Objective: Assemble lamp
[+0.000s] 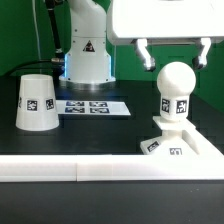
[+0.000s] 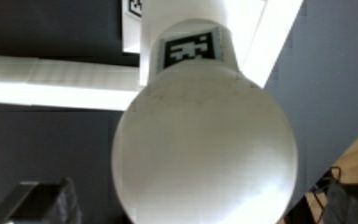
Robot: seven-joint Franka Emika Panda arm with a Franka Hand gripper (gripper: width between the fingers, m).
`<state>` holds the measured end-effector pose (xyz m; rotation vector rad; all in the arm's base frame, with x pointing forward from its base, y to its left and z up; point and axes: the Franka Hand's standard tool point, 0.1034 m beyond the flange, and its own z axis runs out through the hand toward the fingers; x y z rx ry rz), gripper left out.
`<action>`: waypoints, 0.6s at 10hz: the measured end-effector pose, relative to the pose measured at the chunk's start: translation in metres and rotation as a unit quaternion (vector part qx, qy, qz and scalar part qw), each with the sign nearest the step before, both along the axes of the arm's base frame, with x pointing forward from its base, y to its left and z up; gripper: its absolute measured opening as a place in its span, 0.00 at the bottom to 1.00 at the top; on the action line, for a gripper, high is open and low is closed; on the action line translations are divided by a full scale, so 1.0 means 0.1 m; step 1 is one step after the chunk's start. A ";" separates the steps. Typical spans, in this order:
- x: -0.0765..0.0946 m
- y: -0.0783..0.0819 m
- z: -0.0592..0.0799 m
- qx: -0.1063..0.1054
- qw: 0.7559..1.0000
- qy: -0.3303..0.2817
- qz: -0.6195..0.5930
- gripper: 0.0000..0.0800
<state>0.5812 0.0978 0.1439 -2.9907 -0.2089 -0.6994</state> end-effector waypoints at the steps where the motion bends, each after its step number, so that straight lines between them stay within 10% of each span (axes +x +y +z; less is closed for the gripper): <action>1: -0.01 -0.04 -0.05 -0.003 1.000 -0.001 0.001 0.87; 6: 0.03 -0.02 -0.15 0.003 0.983 0.186 0.012 0.87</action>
Offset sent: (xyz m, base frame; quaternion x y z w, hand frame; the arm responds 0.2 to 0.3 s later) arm 0.0157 -0.0068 -0.0072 0.0058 -0.1295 -0.0111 0.9915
